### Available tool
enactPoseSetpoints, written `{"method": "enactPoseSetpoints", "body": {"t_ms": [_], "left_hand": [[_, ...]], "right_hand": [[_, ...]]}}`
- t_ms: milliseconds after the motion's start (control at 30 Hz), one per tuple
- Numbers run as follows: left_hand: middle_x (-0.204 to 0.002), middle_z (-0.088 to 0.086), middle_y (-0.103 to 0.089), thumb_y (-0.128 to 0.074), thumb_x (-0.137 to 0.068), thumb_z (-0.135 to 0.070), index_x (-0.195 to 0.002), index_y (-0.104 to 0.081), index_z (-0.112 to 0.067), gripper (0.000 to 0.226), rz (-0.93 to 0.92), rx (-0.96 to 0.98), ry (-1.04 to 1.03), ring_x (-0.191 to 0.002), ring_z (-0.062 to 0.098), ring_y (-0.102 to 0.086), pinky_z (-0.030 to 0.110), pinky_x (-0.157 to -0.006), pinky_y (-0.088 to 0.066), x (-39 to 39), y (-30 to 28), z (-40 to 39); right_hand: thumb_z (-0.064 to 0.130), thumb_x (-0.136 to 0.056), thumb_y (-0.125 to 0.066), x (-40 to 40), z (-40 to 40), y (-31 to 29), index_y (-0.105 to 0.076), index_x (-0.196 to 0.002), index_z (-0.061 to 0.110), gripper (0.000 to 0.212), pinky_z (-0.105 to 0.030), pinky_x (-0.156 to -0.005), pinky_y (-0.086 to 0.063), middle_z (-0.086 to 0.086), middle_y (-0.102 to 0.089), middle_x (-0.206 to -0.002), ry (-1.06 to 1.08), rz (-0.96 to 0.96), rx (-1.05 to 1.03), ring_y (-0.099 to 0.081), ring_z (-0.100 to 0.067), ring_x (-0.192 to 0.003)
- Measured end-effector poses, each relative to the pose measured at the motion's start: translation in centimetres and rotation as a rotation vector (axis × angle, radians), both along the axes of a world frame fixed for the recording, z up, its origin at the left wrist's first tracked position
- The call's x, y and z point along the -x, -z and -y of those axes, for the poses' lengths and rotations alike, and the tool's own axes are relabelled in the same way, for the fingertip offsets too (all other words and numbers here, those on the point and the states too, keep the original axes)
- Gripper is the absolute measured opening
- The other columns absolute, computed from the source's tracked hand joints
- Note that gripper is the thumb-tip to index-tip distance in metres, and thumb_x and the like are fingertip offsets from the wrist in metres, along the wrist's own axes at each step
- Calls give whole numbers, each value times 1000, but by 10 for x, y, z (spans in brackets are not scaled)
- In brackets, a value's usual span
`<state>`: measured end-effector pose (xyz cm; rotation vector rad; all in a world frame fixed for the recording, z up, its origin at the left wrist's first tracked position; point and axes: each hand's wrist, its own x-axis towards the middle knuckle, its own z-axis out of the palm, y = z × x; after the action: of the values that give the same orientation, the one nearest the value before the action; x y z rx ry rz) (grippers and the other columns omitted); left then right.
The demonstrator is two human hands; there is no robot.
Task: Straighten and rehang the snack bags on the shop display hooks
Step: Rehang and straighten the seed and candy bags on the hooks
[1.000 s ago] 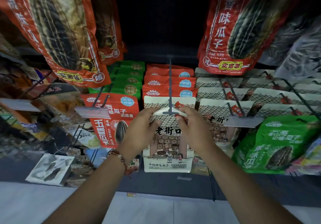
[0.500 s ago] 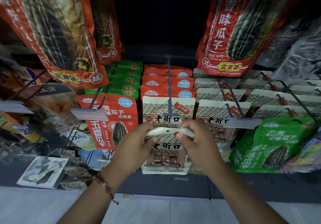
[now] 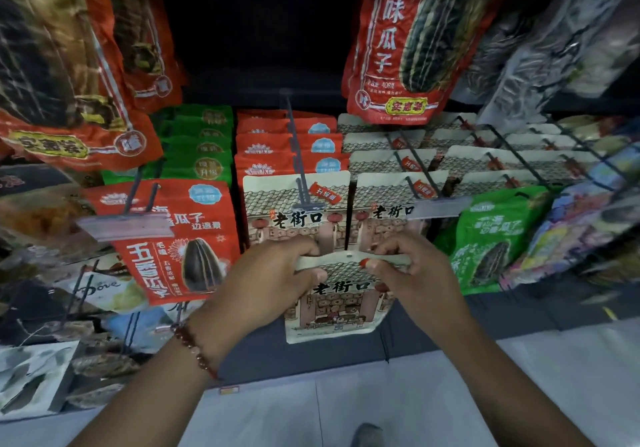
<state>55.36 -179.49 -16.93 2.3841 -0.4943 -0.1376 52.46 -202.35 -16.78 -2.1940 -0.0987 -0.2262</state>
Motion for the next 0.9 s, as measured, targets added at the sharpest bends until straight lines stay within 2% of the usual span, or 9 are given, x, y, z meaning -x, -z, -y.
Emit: {"method": "enactPoseSetpoints", "body": {"t_ms": [67,200,367,433,500,567,633,833,900], "left_hand": [[-74,-8,-69,-64,-92,-42,-103,-69,-34,14,11,-15,56,-59,5,-60,32,-57,-49,1,1,15],[-74,-9,-67,-61,-94,-41,-95,-72,-28,17,55,-86,94,-60,6,-57,30,-57,-44,6,1,47],[-69,-4,-62,-54,-97,-41,-88,-63,-22,23,177,-254,120,-59,9,-54,30,-54,-41,8,1,103],[-68,-3,-59,-53,-98,-40,-87,-62,-22,23,182,-251,119,-57,7,-51,31,-54,-41,10,0,129],[-60,-5,-51,-54,-98,-38,-79,-56,-21,25,191,-242,107,-51,4,-43,29,-49,-32,13,-3,156],[-56,-7,-43,-55,-97,-38,-74,-49,-21,29,218,-234,75,-50,3,-38,28,-48,-26,15,-5,183],[-64,-8,-52,-54,-97,-39,-80,-54,-21,26,221,-236,47,-57,5,-46,30,-53,-35,14,-4,200],[-75,-5,-67,-54,-98,-40,-92,-66,-22,22,219,-176,-75,-67,8,-59,31,-61,-46,12,-4,246],[-78,-5,-68,-52,-97,-43,-93,-66,-22,25,204,-170,-103,-67,7,-59,32,-62,-48,12,-3,253]], "right_hand": [[18,-85,-74,7,15,3,-63,-80,26,14,-34,-68,-51,20,-59,-89,28,-5,21,-59,-4,-82],[20,-85,-73,20,46,4,-64,-82,28,13,-30,-71,-51,22,-58,-92,39,-12,27,-59,-1,-88],[21,-87,-71,23,101,6,-65,-80,26,11,-34,-68,-55,19,-57,-88,22,-34,31,-61,-4,-80],[23,-88,-70,23,128,6,-63,-80,29,12,-30,-68,-53,19,-57,-86,9,-35,55,-60,-3,-79],[25,-88,-70,20,158,2,-63,-82,30,10,-24,-66,-49,18,-59,-84,-14,-37,64,-60,-3,-78],[26,-89,-69,17,188,-1,-66,-85,27,5,-28,-67,-51,15,-60,-86,-58,-49,59,-61,-3,-78],[28,-90,-67,10,208,-4,-68,-88,26,3,-30,-70,-52,15,-61,-89,-88,-60,63,-61,-3,-80],[32,-95,-60,-14,264,-10,-68,-89,25,12,-11,-59,-38,22,-60,-72,-96,-114,-37,-54,4,-64],[32,-96,-58,-22,277,-10,-67,-95,27,10,-13,-68,-40,26,-62,-77,-30,-155,-135,-57,8,-74]]}}
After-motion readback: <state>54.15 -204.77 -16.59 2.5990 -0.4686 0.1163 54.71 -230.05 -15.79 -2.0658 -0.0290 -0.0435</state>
